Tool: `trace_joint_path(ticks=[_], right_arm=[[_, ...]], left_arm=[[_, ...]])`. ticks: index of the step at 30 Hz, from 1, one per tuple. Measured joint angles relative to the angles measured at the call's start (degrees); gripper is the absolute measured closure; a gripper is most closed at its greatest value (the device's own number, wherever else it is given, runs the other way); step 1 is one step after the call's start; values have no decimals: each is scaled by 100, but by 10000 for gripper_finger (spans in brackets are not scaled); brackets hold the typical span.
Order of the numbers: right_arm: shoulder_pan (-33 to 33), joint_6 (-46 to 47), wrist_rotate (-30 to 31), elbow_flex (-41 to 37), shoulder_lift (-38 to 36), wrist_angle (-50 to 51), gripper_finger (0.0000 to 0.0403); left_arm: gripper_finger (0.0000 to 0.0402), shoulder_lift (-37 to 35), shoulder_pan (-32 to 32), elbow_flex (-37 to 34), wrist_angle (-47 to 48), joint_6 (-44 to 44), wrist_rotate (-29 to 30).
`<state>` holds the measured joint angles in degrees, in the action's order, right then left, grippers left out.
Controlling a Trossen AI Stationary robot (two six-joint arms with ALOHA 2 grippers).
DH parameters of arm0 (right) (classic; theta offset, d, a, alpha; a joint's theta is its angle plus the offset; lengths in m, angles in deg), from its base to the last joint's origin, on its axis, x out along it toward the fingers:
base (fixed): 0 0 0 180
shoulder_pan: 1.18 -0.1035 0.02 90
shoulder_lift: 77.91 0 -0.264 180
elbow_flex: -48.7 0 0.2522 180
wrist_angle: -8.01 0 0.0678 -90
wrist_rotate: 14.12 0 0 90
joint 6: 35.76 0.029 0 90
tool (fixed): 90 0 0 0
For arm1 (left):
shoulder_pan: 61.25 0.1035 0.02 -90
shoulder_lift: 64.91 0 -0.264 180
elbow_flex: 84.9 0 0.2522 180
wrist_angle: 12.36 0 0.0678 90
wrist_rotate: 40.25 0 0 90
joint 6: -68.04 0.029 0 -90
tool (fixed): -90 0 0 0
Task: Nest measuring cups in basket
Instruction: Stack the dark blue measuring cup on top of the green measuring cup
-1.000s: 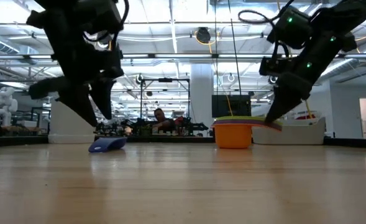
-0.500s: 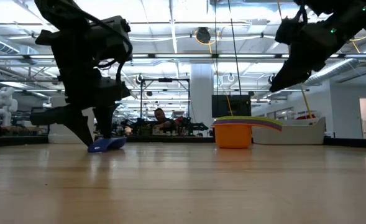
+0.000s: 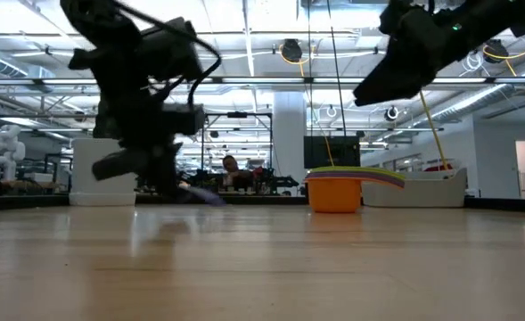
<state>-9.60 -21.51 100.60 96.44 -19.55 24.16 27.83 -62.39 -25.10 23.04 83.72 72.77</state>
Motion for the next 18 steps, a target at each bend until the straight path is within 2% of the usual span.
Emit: trace_joint_path(ticks=[4, 10, 14, 18], right_arm=[[-149, -377, 355, 403, 622, -36, 181], [-600, -1707, 840, 769, 1379, -112, 181], [-984, -2039, 1639, 787, 1303, -14, 181], [-1453, -1982, 2807, 791, 727, 457, 181]], left_arm=[[370, -5, 1, 486, 72, -252, 128], [388, -8, 10, 1532, 47, -787, 56], [379, -12, 10, 2017, -193, -872, 5], [382, -12, -1, 2207, -828, -868, 5]])
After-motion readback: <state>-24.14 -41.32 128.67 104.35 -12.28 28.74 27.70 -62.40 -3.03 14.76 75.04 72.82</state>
